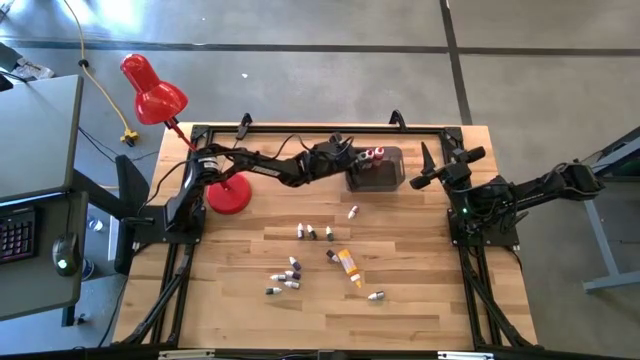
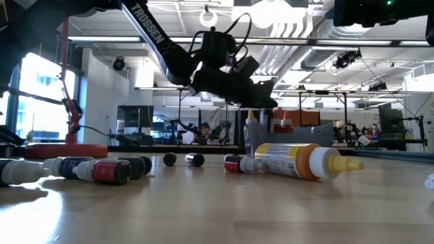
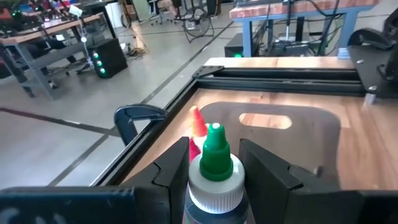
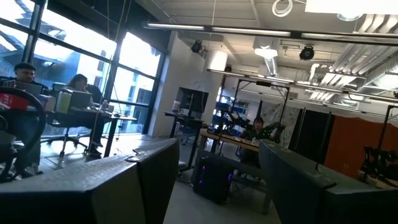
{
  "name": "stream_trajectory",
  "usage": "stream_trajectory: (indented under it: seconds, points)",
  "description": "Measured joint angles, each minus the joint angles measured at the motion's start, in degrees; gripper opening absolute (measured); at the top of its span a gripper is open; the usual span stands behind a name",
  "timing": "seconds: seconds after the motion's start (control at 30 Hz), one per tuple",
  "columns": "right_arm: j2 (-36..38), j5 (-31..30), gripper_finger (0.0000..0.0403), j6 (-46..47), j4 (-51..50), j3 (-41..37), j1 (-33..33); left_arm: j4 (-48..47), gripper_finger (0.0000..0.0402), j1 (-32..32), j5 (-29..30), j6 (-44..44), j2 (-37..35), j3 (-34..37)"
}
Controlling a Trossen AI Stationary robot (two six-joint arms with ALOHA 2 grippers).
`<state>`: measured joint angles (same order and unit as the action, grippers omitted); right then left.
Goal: Pick & Place food coloring
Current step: Put the large green food coloring bottle into the bin
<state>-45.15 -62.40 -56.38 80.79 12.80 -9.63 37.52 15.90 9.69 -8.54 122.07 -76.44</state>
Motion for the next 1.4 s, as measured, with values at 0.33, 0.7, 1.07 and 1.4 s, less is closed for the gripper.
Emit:
stream_trajectory:
  seconds: [0.33,0.7,1.07,1.4]
  points:
    - [0.0,0.0,0.0215,0.0,0.0,0.0,0.0,-1.4,0.0127,0.3,0.8,-0.1,0.0,0.0]
    - [0.0,0.0,0.0215,0.0,0.0,0.0,0.0,-2.4,0.0127,0.2,3.6,-0.2,0.0,0.0]
    - [0.0,0.0,0.0215,0.0,0.0,0.0,0.0,-4.2,0.0127,0.2,7.9,0.9,0.0,0.0]
    - [0.0,0.3,0.0215,0.0,0.0,0.0,0.0,-4.7,0.0127,0.2,7.9,1.0,0.0,0.0]
